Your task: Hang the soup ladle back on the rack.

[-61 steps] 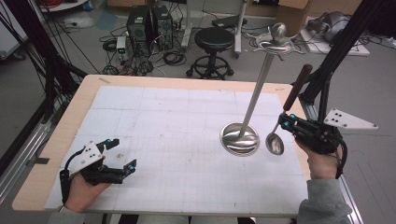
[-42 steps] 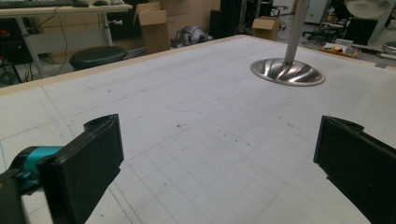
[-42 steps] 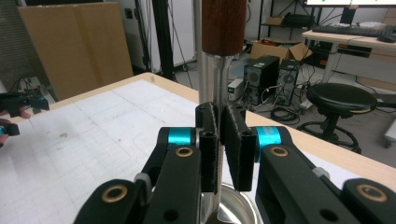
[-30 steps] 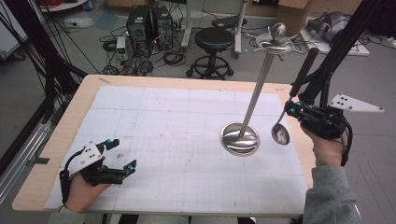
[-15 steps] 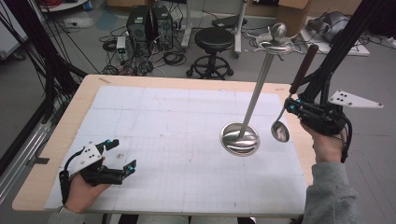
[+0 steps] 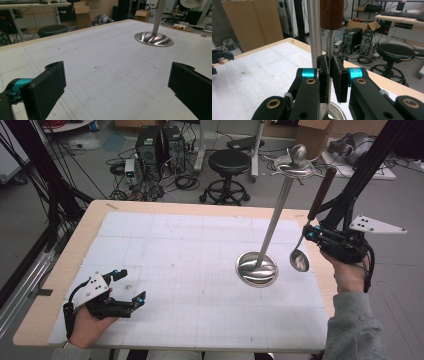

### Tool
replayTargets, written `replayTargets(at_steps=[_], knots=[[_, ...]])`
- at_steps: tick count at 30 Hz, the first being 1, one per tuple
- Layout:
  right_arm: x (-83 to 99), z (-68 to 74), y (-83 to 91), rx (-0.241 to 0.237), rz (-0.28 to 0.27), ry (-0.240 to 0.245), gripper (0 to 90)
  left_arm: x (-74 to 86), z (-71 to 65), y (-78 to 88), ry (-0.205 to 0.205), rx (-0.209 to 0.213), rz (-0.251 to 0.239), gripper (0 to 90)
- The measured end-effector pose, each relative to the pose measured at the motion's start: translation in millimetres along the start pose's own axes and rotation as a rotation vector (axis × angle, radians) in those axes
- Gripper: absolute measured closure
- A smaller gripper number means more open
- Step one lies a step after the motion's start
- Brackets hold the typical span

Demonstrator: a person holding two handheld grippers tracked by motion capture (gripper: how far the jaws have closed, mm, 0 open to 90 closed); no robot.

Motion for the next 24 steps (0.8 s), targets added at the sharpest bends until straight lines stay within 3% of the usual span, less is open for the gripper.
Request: replayTargets(at_steps=[24], knots=[[-4.1, 3.7, -7.1, 0.003, 0.010, 0.023, 84.7, 0.2, -0.8, 0.3, -0.001, 0.004, 0.000, 2.0]])
Point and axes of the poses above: each handheld gripper's, and its own axes: y roughly backward along the jaws, x roughly out of its underside, z roughly to its left, the point moved 5 cm from there along -y, roughly forward along the jaws, and after that the axes turned 13 degrees about -y, right-handed, at the moved point
